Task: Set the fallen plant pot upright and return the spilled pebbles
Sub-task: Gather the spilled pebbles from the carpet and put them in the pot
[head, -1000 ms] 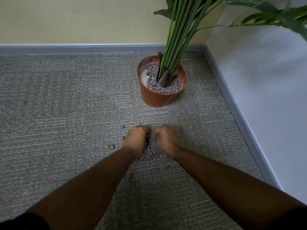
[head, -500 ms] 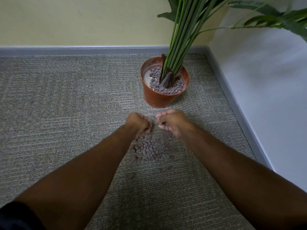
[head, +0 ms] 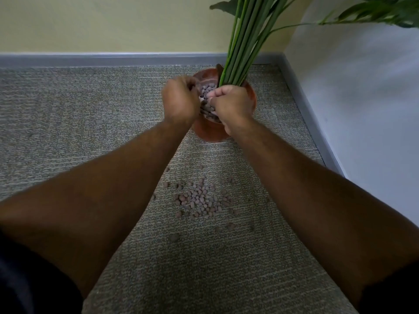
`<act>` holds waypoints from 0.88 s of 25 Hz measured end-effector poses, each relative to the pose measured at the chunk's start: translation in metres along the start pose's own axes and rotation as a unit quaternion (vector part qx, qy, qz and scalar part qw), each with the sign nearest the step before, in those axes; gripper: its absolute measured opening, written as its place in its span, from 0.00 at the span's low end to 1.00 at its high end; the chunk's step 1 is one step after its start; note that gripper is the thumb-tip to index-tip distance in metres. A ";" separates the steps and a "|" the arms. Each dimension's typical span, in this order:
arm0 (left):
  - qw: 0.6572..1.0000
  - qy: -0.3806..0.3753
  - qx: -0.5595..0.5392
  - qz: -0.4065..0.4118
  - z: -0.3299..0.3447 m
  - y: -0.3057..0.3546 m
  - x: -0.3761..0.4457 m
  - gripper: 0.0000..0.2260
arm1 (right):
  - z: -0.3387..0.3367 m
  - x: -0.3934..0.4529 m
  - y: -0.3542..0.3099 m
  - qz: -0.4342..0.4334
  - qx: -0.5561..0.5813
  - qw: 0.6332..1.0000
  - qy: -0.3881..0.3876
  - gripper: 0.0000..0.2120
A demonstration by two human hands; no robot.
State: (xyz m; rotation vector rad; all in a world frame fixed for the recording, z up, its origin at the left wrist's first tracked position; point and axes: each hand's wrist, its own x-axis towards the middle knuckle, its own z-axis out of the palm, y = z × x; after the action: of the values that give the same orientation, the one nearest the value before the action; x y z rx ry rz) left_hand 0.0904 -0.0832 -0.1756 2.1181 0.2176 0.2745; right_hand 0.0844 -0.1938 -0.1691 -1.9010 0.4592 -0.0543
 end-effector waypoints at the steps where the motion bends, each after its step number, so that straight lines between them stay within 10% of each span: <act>1: 1.000 -0.008 0.012 0.011 0.004 0.002 0.004 0.08 | 0.002 0.002 0.006 -0.045 -0.062 0.997 0.016 0.06; 6: 0.992 -0.116 0.024 0.053 0.012 -0.004 0.003 0.21 | -0.006 0.005 0.034 -0.243 -0.319 0.914 -0.066 0.11; 14: 0.983 -0.082 0.024 0.160 0.003 -0.009 -0.027 0.21 | -0.047 -0.020 0.052 -0.357 -0.327 0.873 -0.071 0.14; 19: 0.959 -0.092 0.100 0.247 0.016 -0.047 -0.082 0.06 | -0.102 -0.033 0.109 -0.284 -0.362 0.886 -0.054 0.12; 22: 0.908 -0.281 0.157 0.268 0.032 -0.074 -0.115 0.06 | -0.130 -0.056 0.173 -0.171 -0.442 0.874 -0.107 0.12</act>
State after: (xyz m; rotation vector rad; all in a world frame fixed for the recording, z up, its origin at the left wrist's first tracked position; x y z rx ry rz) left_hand -0.0147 -0.1001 -0.2677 2.4450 -0.7142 -0.0728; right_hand -0.0499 -0.3425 -0.2673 -2.8390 -0.0503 0.1624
